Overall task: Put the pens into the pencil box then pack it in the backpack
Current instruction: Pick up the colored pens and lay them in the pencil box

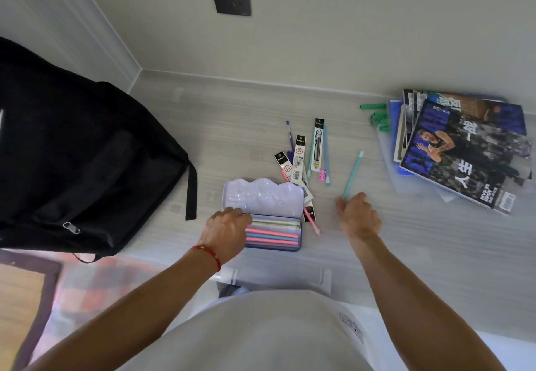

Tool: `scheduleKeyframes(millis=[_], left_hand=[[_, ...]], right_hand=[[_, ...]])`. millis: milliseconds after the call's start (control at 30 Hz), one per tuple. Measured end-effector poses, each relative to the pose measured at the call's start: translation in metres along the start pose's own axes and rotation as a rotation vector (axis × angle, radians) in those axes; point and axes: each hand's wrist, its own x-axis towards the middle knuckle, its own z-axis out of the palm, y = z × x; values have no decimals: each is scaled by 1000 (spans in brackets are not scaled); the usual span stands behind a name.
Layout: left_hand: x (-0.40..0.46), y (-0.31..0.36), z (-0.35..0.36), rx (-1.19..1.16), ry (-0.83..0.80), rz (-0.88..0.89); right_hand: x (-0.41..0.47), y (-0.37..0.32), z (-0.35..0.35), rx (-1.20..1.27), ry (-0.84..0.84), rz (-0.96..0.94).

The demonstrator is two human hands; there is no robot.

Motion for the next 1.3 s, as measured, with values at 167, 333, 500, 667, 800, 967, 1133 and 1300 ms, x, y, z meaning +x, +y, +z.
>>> scheduleKeyframes(millis=[167, 333, 500, 667, 800, 967, 1133, 1300], left_hand=[[2, 22, -4, -218, 22, -42], [11, 44, -8, -442, 33, -45], [22, 65, -5, -934, -188, -284], [20, 51, 2, -1219, -221, -512], [12, 25, -3, -1017, -214, -469], [10, -2, -10, -911, -171, -446], [21, -9, -15, -859, -120, -371], [27, -5, -23, -801, -34, -233]], right_hand=[[9, -4, -3, 138, -93, 9], [-40, 4, 2, 461, -67, -260], [-88, 2, 8, 289, -297, -754], [-79, 1, 14, 266, -207, -657], [-58, 5, 24, 45, -105, -420], [-57, 16, 25, 143, -58, -363], [-77, 49, -3, 688, 33, -154], [-91, 52, -39, 1099, 137, -102]])
